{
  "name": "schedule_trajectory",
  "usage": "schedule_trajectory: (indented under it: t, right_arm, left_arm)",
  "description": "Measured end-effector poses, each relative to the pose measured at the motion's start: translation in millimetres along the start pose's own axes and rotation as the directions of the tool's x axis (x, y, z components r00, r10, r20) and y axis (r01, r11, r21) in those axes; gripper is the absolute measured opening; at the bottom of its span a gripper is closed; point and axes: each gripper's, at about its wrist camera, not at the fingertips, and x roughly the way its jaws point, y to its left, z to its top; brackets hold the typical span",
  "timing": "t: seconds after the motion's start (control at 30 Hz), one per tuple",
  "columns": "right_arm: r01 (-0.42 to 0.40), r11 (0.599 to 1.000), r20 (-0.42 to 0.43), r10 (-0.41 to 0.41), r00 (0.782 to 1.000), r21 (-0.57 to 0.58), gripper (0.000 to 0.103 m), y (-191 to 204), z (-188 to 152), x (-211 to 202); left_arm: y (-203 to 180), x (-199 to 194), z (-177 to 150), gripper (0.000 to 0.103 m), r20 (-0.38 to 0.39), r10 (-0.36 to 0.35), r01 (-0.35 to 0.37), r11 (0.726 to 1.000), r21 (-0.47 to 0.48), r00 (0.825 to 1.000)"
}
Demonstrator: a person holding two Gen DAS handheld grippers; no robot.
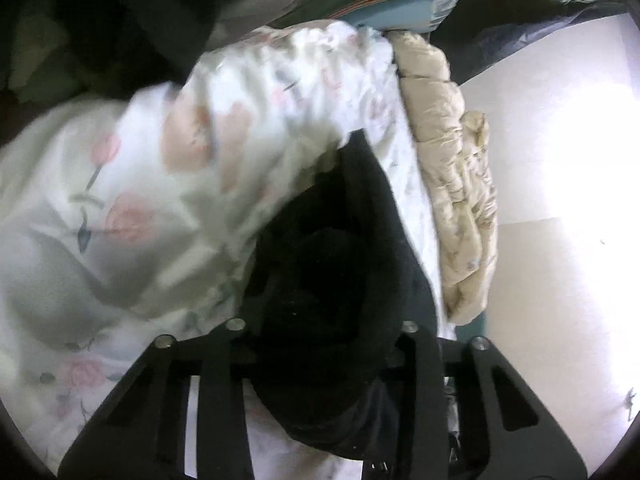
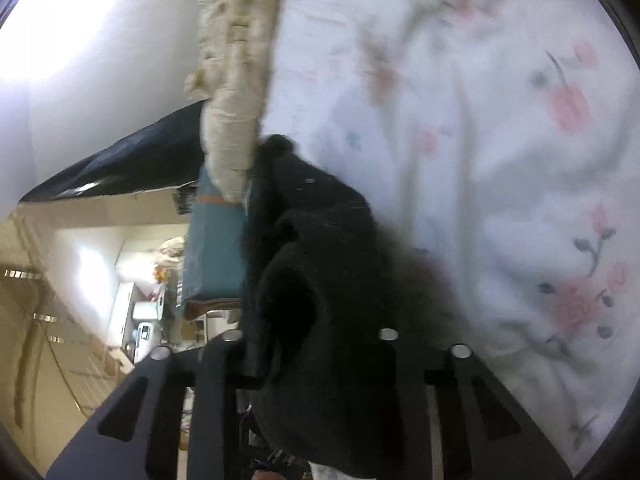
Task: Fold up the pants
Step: 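Grasp the folded bundle with both grippers and lift it off the bed, then carry the bundle with both grippers and lower it onto the dark chair seat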
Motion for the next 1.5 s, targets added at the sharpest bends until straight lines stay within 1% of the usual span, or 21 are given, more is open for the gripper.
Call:
schedule_trajectory:
  t: [0.2,0.33,0.47,0.63,0.73,0.77,0.83,0.93,0.97,1.0,1.03,1.1,1.13,1.2,1.27,1.33,1.37,1.4,1.43,1.47,1.5]
  right_arm:
    - [-0.119,0.987,0.048,0.125,0.991,-0.108,0.016,68.0,-11.4,-34.1]
    - [-0.211,0.963,0.027,0.219,0.975,-0.164,0.015,127.2,-28.6,-51.9]
    - [-0.295,0.93,-0.008,0.301,0.954,-0.217,0.015,190.5,-47.7,-53.9]
    - [-0.398,0.871,-0.11,0.383,0.917,-0.288,0.015,277.4,-85.3,-20.2]
    - [-0.436,0.843,-0.171,0.401,0.9,-0.315,0.015,325.3,-112.8,28.9]
    - [-0.443,0.838,-0.187,0.403,0.896,-0.319,0.015,336.6,-120.6,49.2]
    - [-0.458,0.83,-0.235,0.399,0.887,-0.32,0.015,351.0,-142.5,89.3]
    - [-0.458,0.83,-0.305,0.368,0.878,-0.319,0.015,349.8,-178.3,146.3]
    - [-0.449,0.828,-0.332,0.341,0.879,-0.337,0.015,343.9,-192.8,168.7]
    - [-0.441,0.828,-0.35,0.322,0.88,-0.347,0.014,336.4,-201.4,182.9]
    - [-0.425,0.829,-0.374,0.287,0.882,-0.365,0.014,325.7,-213.4,198.1]
    - [-0.37,0.851,-0.435,0.192,0.88,-0.373,0.014,289.0,-234.7,223.6]
    - [-0.342,0.864,-0.469,0.145,0.871,-0.369,0.014,266.0,-245.6,230.3]
    - [-0.317,0.867,-0.509,0.087,0.856,-0.385,0.013,234.8,-259.1,227.6]
    - [-0.294,0.875,-0.529,0.052,0.847,-0.385,0.013,207.5,-266.4,218.4]
    - [-0.283,0.908,-0.563,0.066,0.824,-0.308,0.014,180.5,-270.1,213.3]
    - [-0.268,0.919,-0.574,0.057,0.817,-0.289,0.018,170.8,-271.4,213.0]
    - [-0.249,0.926,-0.577,0.043,0.816,-0.284,0.032,164.0,-269.5,213.6]
    - [-0.227,0.936,-0.578,0.031,0.816,-0.27,0.05,158.4,-269.3,214.3]
    - [-0.202,0.944,-0.579,0.015,0.815,-0.261,0.058,153.4,-268.6,213.9]
    - [-0.176,0.95,-0.585,-0.009,0.811,-0.259,0.062,150.2,-267.5,212.8]
  left_arm:
    - [-39.1,-47.8,13.9,0.026,0.01,-0.144,0.145,0.987,-0.063,0.989]
    - [-77.7,-98.1,27.8,0.025,0.023,-0.224,0.225,0.974,-0.036,0.974]
    - [-118.4,-155.8,61.6,0.024,0.02,-0.25,0.249,0.967,0.059,0.968]
    - [-162.6,-240.6,126.4,0.024,0.116,-0.285,0.259,0.946,0.194,0.952]
    - [-179.7,-282.9,179.8,0.025,0.191,-0.291,0.234,0.933,0.273,0.937]
    - [-181.4,-295.8,200.8,0.025,0.216,-0.286,0.213,0.927,0.309,0.934]
    - [-173.1,-312.6,232.9,0.025,0.253,-0.273,0.18,0.925,0.334,0.928]
    - [-136.0,-330.4,272.5,0.025,0.296,-0.222,0.115,0.934,0.337,0.929]
    - [-119.1,-334.9,280.9,0.025,0.314,-0.21,0.088,0.928,0.361,0.926]
    - [-100.4,-336.7,287.1,0.025,0.33,-0.179,0.037,0.918,0.394,0.927]
    - [-78.7,-334.8,291.4,0.025,0.331,-0.124,-0.02,0.916,0.4,0.935]
    - [-41.7,-333.5,293.0,0.025,0.306,-0.042,-0.089,0.912,0.4,0.951]
    - [-19.5,-331.9,289.6,0.025,0.284,-0.001,-0.118,0.908,0.401,0.959]
    - [26.5,-328.5,276.5,0.025,0.23,0.051,-0.143,0.904,0.403,0.972]
    - [60.5,-326.7,263.7,0.027,0.196,0.069,-0.143,0.907,0.397,0.978]
    - [84.1,-328.7,255.3,0.033,0.191,0.06,-0.128,0.921,0.369,0.98]
    - [94.9,-331.5,251.3,0.039,0.2,0.051,-0.12,0.928,0.352,0.978]
    - [99.7,-332.8,248.1,0.044,0.212,0.057,-0.13,0.929,0.346,0.976]
    - [102.6,-334.5,244.6,0.057,0.234,0.083,-0.162,0.925,0.344,0.969]
    - [102.1,-335.3,239.9,0.056,0.244,0.1,-0.188,0.911,0.368,0.965]
    - [99.1,-332.0,234.1,0.057,0.244,0.122,-0.213,0.896,0.391,0.962]
